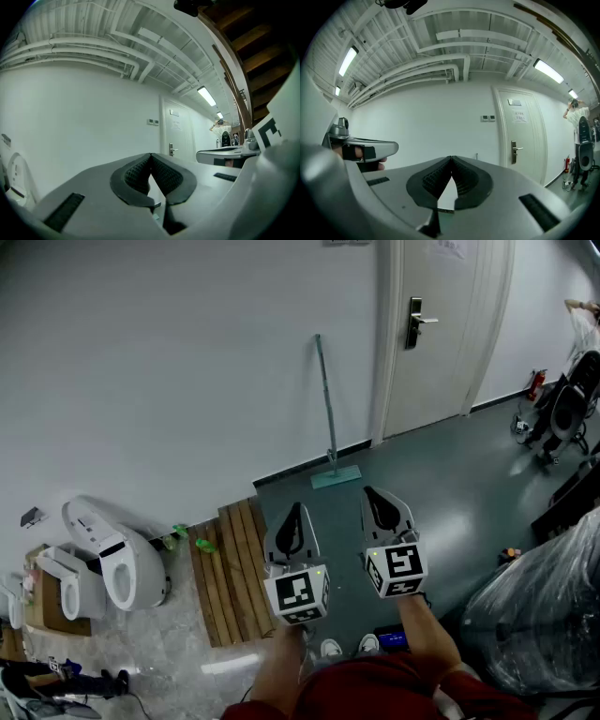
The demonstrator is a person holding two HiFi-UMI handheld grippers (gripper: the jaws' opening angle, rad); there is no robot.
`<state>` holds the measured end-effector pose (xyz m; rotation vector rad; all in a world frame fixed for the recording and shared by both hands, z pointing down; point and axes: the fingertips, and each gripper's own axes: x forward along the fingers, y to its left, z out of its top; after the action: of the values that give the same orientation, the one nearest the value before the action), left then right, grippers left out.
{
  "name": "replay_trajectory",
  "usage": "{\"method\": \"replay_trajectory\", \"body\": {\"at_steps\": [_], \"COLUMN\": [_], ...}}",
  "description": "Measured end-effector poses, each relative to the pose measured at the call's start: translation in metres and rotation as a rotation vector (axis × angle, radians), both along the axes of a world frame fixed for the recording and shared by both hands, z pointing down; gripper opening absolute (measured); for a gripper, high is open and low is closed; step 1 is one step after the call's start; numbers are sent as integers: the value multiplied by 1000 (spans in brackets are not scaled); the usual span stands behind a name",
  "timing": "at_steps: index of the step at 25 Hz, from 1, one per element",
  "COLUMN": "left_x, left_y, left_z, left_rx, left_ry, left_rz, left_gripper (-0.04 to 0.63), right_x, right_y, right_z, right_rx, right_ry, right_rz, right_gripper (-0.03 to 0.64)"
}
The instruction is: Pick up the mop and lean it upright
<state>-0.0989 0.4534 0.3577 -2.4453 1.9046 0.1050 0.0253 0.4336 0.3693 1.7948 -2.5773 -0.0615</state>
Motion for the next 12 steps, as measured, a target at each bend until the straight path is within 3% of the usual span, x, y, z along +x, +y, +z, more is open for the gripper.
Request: {"method": "replay_trajectory", "body": {"at_steps": [12], "left_x": [-26], "left_y": [2], "left_z": [2], "left_rx": [12], "left_ry": [1], "left_rz": [29], "left_gripper": [14], "right_x": [-27], "right_y": [8], "right_z": [1], "right_rx": [26], "right_ry": [-11], "right_rz": [32], "right_gripper": [17]}}
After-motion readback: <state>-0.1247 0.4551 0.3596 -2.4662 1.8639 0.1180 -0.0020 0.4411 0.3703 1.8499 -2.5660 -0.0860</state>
